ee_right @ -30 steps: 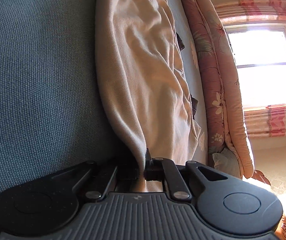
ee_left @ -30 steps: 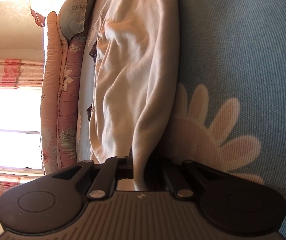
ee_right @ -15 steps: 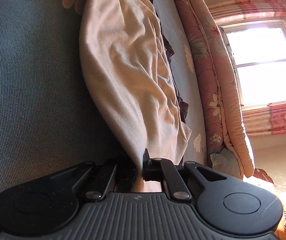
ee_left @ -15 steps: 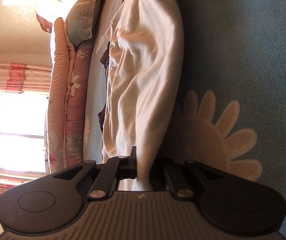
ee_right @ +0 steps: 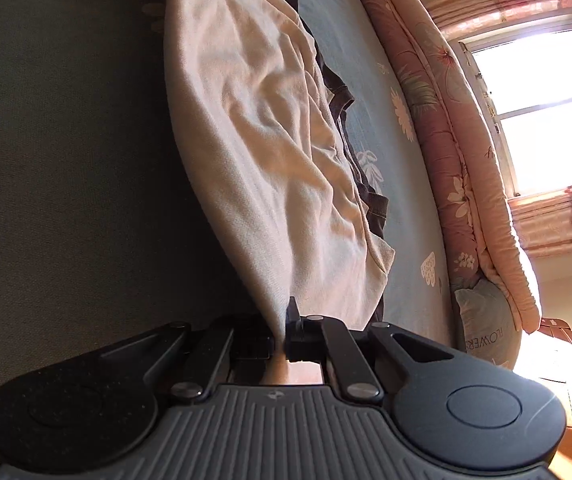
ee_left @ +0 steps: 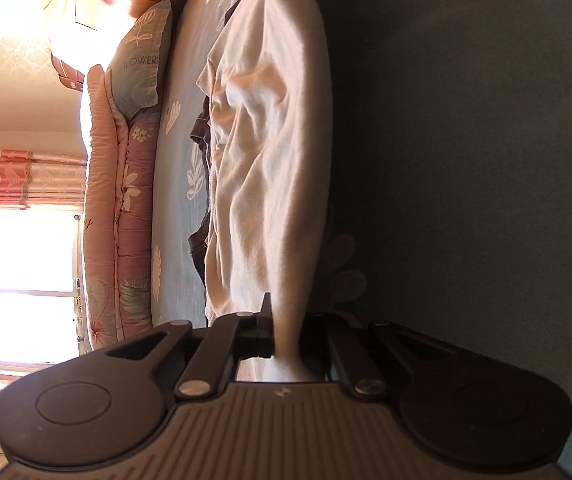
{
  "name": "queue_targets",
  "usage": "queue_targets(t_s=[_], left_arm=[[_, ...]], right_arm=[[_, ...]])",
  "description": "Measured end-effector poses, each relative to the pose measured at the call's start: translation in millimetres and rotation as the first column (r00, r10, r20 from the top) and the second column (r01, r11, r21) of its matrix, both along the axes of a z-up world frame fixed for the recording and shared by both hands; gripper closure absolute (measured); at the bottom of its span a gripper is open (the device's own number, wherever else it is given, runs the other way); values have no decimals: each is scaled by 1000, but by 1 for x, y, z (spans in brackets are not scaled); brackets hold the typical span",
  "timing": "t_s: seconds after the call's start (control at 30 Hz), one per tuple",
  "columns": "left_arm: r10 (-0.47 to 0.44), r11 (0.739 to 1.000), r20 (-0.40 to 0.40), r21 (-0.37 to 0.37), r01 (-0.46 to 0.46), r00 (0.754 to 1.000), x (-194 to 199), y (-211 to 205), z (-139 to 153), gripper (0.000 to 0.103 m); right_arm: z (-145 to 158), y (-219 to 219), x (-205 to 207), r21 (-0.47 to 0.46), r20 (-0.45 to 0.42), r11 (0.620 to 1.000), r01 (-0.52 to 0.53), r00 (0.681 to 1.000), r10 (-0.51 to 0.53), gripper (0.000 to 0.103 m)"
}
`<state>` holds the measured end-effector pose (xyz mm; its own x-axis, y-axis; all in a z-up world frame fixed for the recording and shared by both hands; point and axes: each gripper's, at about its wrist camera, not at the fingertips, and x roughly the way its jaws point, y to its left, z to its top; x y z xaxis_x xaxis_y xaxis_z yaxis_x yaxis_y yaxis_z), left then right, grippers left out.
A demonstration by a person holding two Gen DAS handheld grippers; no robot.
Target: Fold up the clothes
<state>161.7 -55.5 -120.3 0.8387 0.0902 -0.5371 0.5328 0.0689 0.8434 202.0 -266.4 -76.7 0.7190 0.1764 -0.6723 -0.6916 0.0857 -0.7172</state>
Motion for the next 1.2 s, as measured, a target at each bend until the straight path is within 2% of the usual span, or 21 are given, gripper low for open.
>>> queue_targets(t_s=[0.27, 0.4, 0.63, 0.67, 0.7, 0.83, 0.9, 0.93, 0.97, 1.0, 1.03, 1.1, 1.13, 1.2], left_arm=[[-5, 1000, -42, -12, 4, 999, -84, -12, 20, 102], [-19, 1000, -54, -9, 19, 998, -122, -21, 18, 102], [3, 1000, -102, -26, -6, 995, -146, -27, 0, 102], [15, 999, -115, -33, -19, 993, -146, -27, -2, 99], [25, 998, -135, -46, -32, 991, -147, -27, -2, 93], [62, 983, -250, -151, -103, 966, -159, -17, 16, 91], [103, 962, -310, -209, -174, 945, -157, -4, 32, 91], [137, 940, -346, -249, -231, 928, -153, 7, 42, 91], [185, 901, -385, -301, -312, 904, -143, 21, 54, 91], [225, 855, -418, -349, -384, 880, -135, 34, 64, 91], [266, 789, -456, -403, -463, 849, -125, 50, 75, 91], [325, 620, -533, -504, -602, 781, -102, 83, 90, 91], [334, 524, -573, -547, -653, 748, -91, 97, 94, 92], [296, 356, -656, -600, -717, 695, -79, 116, 96, 89]], right_arm=[[14, -14, -86, -10, -67, 1000, -19, 998, 18, 94], [13, -19, -117, -16, -85, 1000, -11, 996, 10, 94], [2, -22, -141, -27, -132, 1000, 17, 991, -20, 94], [0, -22, -140, -26, -143, 999, 27, 989, -30, 94], [-3, -21, -138, -23, -160, 999, 41, 986, -44, 92], [0, -29, -135, -21, -209, 996, 83, 974, -86, 85], [5, -36, -136, -23, -222, 995, 97, 970, -99, 82], [9, -42, -142, -11, -236, 994, 108, 966, -108, 79], [18, -50, -148, 17, -259, 992, 126, 959, -117, 77], [27, -54, -146, 54, -282, 988, 148, 951, -127, 71], [36, -58, -142, 97, -301, 980, 173, 944, -136, 62], [53, -64, -134, 183, -337, 956, 230, 928, -158, 56], [60, -67, -129, 226, -352, 937, 267, 919, -177, 56], [67, -68, -111, 311, -400, 885, 346, 892, -209, 56]])
